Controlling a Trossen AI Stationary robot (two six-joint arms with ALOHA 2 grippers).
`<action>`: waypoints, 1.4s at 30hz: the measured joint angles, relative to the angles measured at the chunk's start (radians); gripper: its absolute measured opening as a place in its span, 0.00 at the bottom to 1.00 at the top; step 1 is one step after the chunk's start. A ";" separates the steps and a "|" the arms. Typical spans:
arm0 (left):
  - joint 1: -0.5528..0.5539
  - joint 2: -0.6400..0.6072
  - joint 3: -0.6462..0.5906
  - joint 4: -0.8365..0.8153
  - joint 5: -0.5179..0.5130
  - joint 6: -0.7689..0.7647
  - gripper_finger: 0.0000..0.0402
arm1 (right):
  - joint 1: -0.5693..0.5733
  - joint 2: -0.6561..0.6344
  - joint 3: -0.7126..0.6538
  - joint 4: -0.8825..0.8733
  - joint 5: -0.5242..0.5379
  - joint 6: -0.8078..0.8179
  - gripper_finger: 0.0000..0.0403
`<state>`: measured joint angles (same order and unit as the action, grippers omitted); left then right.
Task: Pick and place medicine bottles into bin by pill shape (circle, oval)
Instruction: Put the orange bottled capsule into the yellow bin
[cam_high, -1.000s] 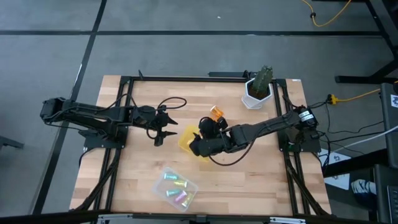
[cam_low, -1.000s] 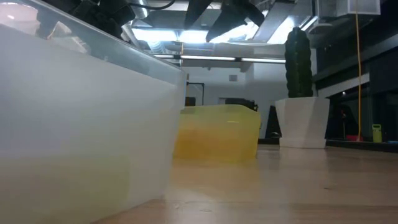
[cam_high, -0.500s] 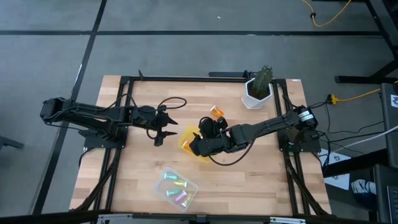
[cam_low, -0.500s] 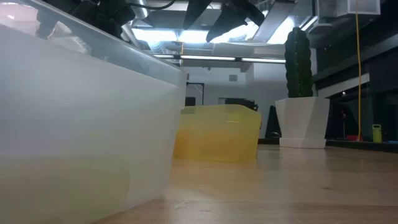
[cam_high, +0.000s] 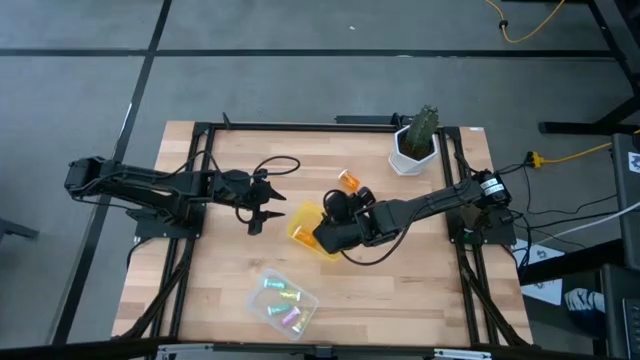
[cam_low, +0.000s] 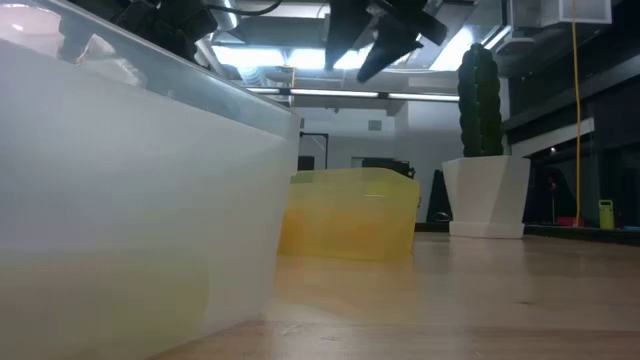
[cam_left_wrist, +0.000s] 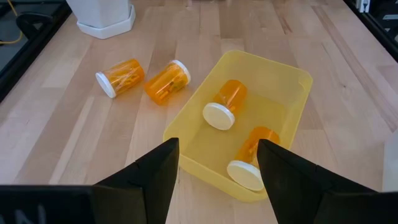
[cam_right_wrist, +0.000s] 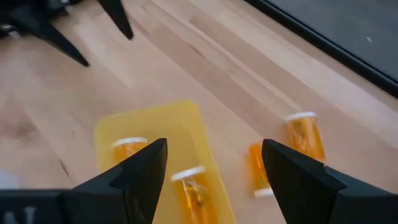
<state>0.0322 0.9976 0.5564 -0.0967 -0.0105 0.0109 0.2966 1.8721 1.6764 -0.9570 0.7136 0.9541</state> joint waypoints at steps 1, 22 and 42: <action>0.000 0.000 0.000 0.000 0.000 0.000 0.53 | 0.000 0.000 0.000 -0.013 -0.002 0.010 0.66; 0.000 0.000 0.000 0.000 0.000 0.000 0.53 | -0.311 0.002 -0.186 -0.083 -0.281 -0.016 0.66; 0.000 0.000 0.000 0.000 0.000 0.000 0.53 | -0.444 0.000 -0.436 0.308 -0.283 -0.179 0.66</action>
<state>0.0325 0.9974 0.5563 -0.0967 -0.0105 0.0113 -0.1474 1.8725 1.2402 -0.6493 0.4303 0.7753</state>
